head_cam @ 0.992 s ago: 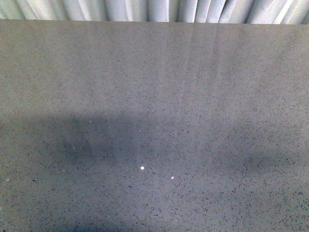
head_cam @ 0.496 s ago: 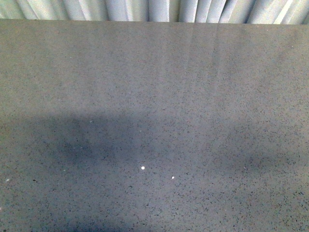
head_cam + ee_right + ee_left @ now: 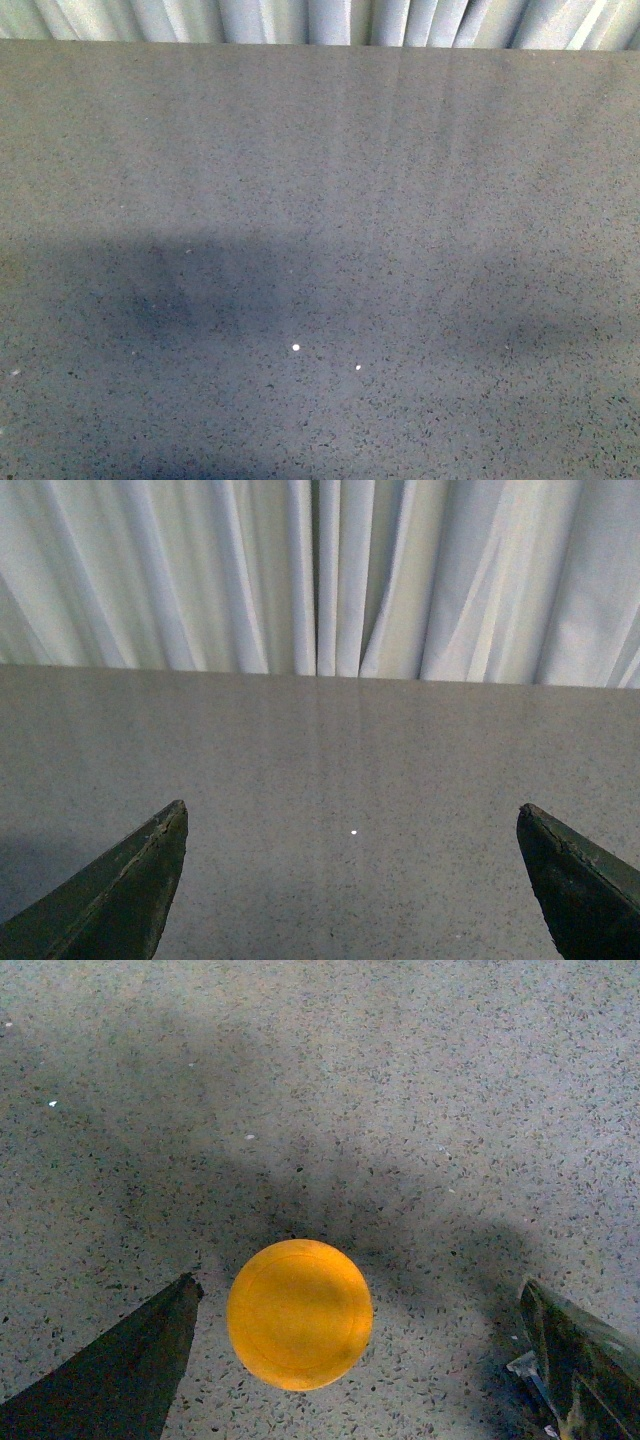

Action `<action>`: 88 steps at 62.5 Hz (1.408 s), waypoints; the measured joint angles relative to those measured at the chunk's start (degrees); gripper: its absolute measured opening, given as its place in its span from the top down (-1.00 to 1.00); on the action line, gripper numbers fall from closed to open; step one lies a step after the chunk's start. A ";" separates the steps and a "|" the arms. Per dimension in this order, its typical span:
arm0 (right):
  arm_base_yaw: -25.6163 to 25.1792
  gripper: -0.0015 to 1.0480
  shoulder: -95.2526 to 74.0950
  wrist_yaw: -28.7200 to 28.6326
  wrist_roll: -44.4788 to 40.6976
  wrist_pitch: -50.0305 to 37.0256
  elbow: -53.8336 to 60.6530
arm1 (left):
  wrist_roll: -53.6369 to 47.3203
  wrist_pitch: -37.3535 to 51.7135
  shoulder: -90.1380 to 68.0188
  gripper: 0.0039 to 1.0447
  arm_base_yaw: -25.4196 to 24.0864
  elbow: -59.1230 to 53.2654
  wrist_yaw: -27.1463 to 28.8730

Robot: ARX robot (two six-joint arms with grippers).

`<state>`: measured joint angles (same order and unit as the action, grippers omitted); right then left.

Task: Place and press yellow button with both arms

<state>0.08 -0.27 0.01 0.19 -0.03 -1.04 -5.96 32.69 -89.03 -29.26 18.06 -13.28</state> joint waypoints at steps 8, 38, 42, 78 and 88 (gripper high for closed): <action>0.00 -0.82 0.00 0.00 0.00 0.00 0.00 | 0.00 0.72 -1.57 -0.83 0.00 0.35 0.46; 0.00 -0.82 0.00 0.00 0.00 0.00 0.00 | -0.20 2.21 -4.13 -0.47 -0.11 0.87 1.07; 0.00 -0.82 0.02 0.00 0.00 0.00 0.00 | -0.20 2.34 -4.20 -0.26 -0.11 0.87 1.09; 0.00 -0.82 0.00 0.00 0.00 0.00 0.00 | -0.17 2.10 -4.17 0.35 0.07 0.90 1.09; 0.00 -0.82 0.00 0.00 0.00 0.00 0.00 | 0.09 -2.69 0.68 0.35 -0.22 2.25 0.00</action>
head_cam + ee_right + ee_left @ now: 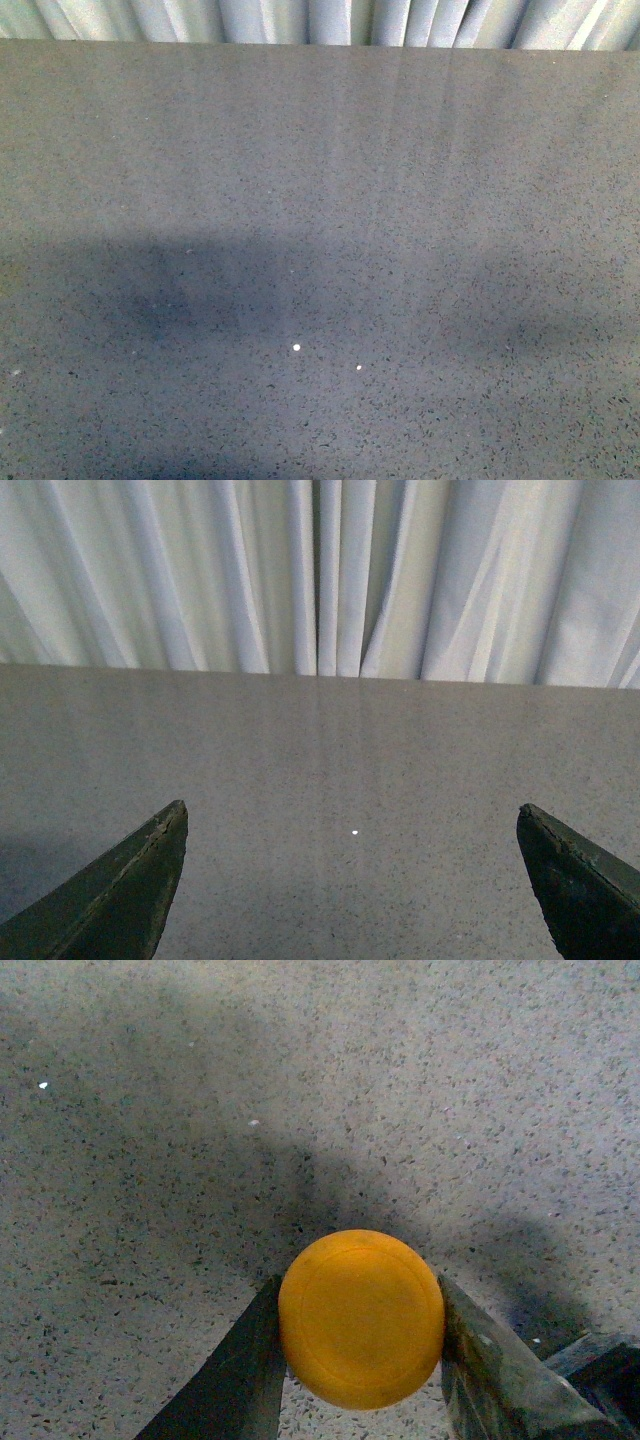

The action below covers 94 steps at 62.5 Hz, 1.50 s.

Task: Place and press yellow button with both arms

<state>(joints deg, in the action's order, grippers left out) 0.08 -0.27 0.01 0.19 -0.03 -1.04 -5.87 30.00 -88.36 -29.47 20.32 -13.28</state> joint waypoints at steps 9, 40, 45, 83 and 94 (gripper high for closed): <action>0.00 -0.82 0.00 0.00 0.00 0.00 0.00 | 1.07 -5.18 7.10 0.35 2.27 4.26 0.37; 0.00 -0.82 0.00 0.00 0.00 0.00 0.00 | 14.78 1.38 -3.28 0.35 45.81 9.53 13.84; 0.00 -0.82 0.02 0.00 0.00 0.00 0.00 | 16.55 3.04 -6.56 0.35 50.25 10.38 14.58; 0.00 -0.82 0.02 0.00 0.00 0.00 0.00 | 21.68 7.87 -23.15 0.35 58.25 20.26 15.96; 0.00 -0.82 0.00 -0.02 0.00 0.00 0.00 | 21.66 8.46 -24.46 0.36 58.73 20.48 16.15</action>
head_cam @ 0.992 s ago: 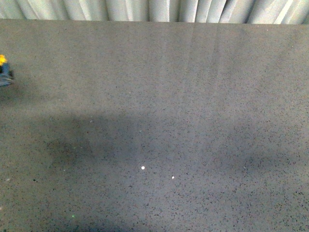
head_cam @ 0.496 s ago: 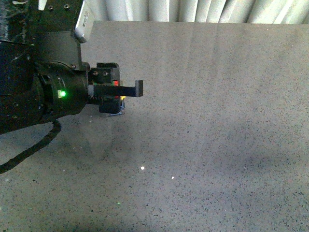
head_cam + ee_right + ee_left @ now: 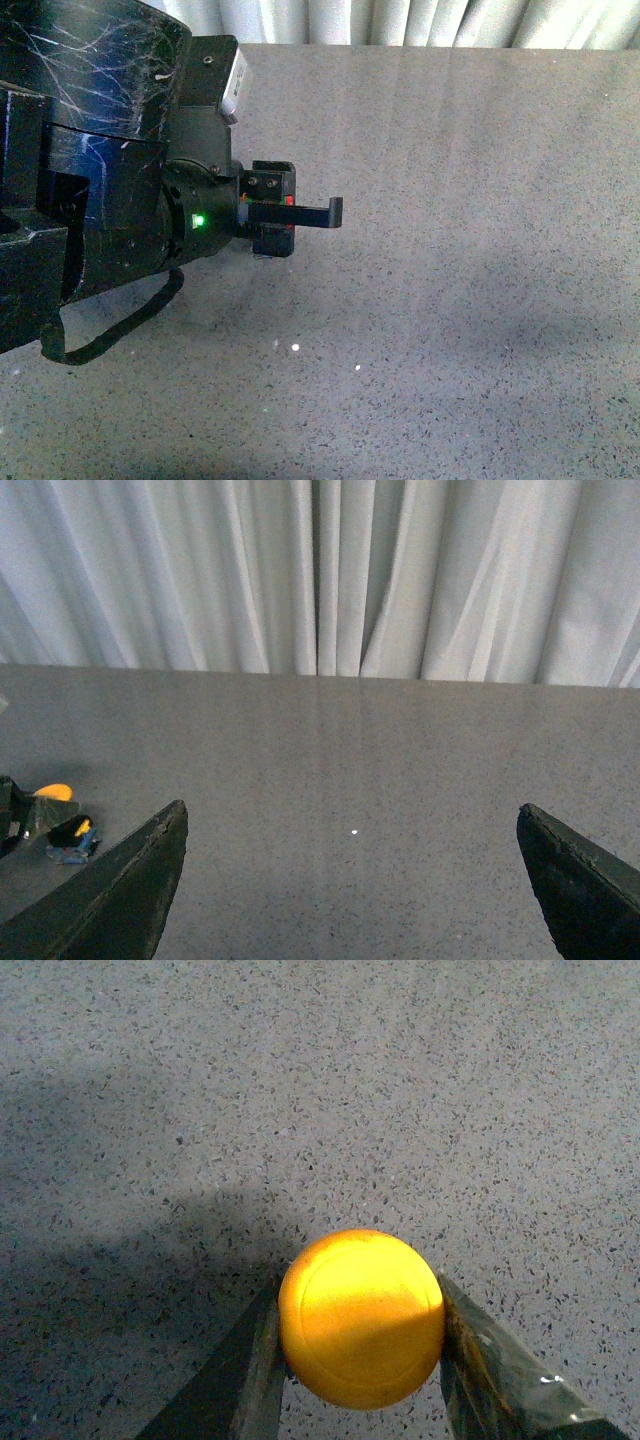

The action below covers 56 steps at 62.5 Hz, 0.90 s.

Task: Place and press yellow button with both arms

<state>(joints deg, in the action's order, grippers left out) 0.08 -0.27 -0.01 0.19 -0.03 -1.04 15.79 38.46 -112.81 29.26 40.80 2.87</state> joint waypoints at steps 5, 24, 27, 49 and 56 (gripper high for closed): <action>0.00 -0.82 0.02 0.02 0.00 0.00 0.00 | -0.04 0.26 -0.07 0.35 0.02 0.00 0.04; 0.00 -0.82 0.02 0.02 0.00 0.00 0.00 | -1.09 2.08 4.09 -0.68 -0.13 -4.70 -1.01; 0.00 -0.82 0.00 0.02 0.00 0.00 0.00 | -1.44 2.54 6.49 -0.84 -0.57 -6.38 -1.44; 0.00 -0.82 0.00 0.02 0.00 0.00 0.00 | -4.48 3.52 29.03 -0.78 -14.80 -19.34 -8.57; 0.00 -0.82 0.02 0.11 0.02 0.00 0.00 | -10.75 22.91 32.46 -0.41 -22.97 -26.49 -0.33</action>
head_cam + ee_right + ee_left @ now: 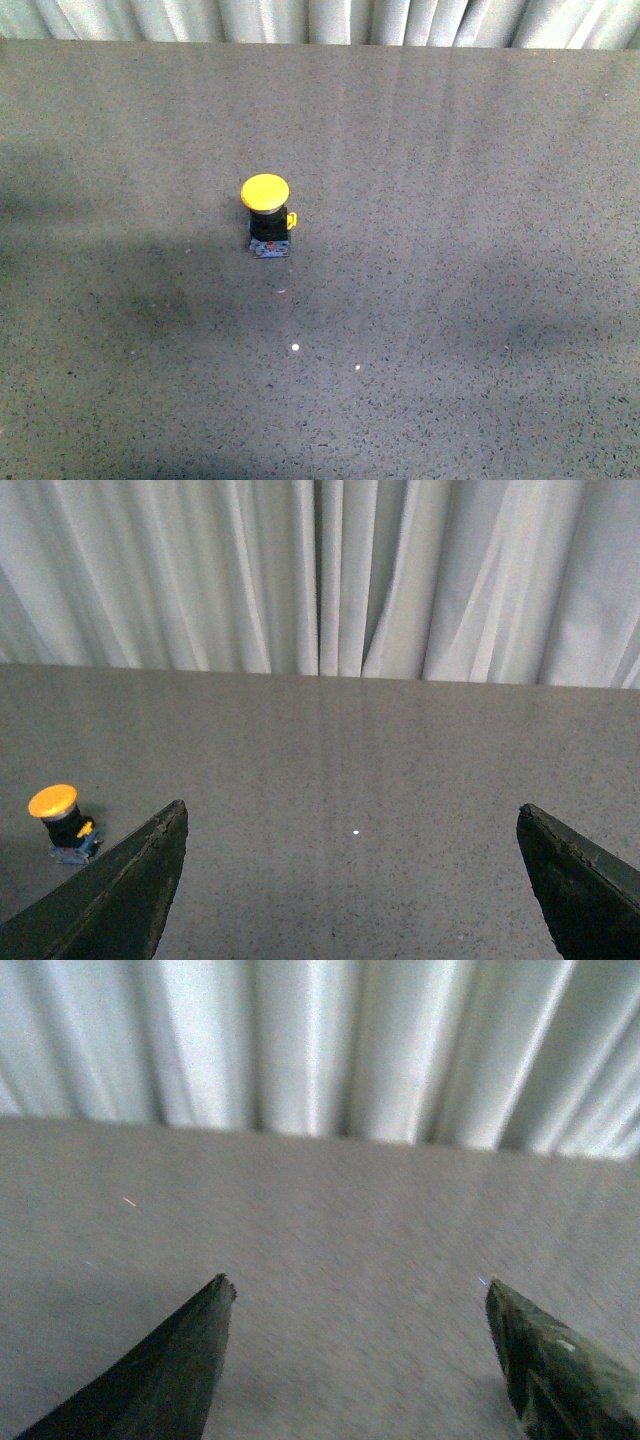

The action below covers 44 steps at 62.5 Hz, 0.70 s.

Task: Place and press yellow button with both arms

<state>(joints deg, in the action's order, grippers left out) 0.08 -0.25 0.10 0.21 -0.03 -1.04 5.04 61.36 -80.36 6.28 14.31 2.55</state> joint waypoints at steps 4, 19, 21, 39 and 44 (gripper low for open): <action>0.00 -0.82 -0.02 0.02 -0.02 0.00 0.00 | -2.14 2.51 3.93 -0.17 -4.90 -2.47 -1.44; -1.01 -0.82 -15.78 -7.72 2.75 20.70 -9.86 | -4.00 -2.93 14.91 0.66 -6.19 -8.31 -2.49; -0.44 -0.82 -21.00 -7.61 2.84 23.15 -12.11 | -4.11 -3.69 16.44 0.76 -6.19 -8.70 -2.56; 10.73 -0.82 -61.26 -0.55 -2.80 0.44 -28.87 | -4.42 -13.75 29.75 0.98 -6.14 -12.07 -2.54; 14.86 -0.82 -72.00 -0.07 -2.89 -2.19 -34.84 | -4.42 -16.81 33.42 0.98 -6.14 -12.59 -2.54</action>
<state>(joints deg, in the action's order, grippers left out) 14.94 -72.25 0.03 -2.68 -2.22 -35.88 0.62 44.56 -46.94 0.14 1.72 0.01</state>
